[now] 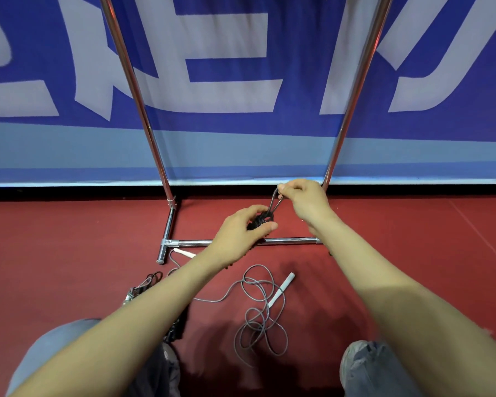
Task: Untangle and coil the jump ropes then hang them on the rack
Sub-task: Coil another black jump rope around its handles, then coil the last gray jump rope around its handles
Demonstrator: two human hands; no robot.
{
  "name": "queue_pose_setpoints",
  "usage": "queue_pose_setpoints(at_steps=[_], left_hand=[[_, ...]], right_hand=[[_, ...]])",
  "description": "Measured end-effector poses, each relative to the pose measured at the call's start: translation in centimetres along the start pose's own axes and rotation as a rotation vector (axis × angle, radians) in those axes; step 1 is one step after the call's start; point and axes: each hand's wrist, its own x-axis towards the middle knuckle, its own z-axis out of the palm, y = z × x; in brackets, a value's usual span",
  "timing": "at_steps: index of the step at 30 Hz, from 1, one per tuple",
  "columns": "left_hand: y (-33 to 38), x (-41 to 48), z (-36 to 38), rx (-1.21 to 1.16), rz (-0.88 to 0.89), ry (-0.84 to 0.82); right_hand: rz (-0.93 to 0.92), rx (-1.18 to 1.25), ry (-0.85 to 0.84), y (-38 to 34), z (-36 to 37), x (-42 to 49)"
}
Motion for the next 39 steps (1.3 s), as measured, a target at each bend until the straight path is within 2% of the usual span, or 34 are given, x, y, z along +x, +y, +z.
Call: queue_pose_setpoints(at_steps=[3, 5, 9, 13, 16, 18, 23, 28, 35, 39], left_hand=[[0.3, -0.4, -0.6, -0.212, -0.085, -0.198], [-0.3, -0.5, -0.7, -0.302, -0.123, -0.240], [-1.3, -0.7, -0.4, -0.462, -0.183, -0.062], [-2.7, -0.7, -1.1, -0.571, -0.258, 0.120], [-4.0, -0.8, -2.3, -0.569, -0.276, 0.150], [-4.7, -0.9, -3.1, -0.566, -0.283, 0.150], [-7.9, -0.1, -3.6, -0.577, -0.370, 0.123], [-14.9, 0.4, -0.9, -0.505, -0.511, 0.057], [-26.3, -2.2, 2.8, -0.233, -0.768, 0.073], [-31.0, -3.7, 4.6, -0.025, -0.815, 0.105]], right_hand=[[-0.099, -0.107, 0.002, -0.2, -0.5, 0.0], [-0.129, -0.129, -0.017, -0.2, -0.5, -0.2], [-0.134, -0.191, -0.063, -0.4, -0.1, -0.3], [-0.102, -0.463, -0.285, 0.3, 0.3, -0.8], [-0.139, -0.566, -0.532, 1.3, 1.8, -1.9], [-0.183, -0.616, -0.602, 2.1, 3.2, -2.2], [-0.200, -0.714, -0.627, 5.0, 6.9, -0.6], [-0.188, -0.733, -0.719, 9.6, 13.3, 0.6], [-0.110, -0.785, -0.835, 19.2, 23.2, -0.5], [-0.107, -0.843, -0.847, 23.4, 27.8, -1.4]])
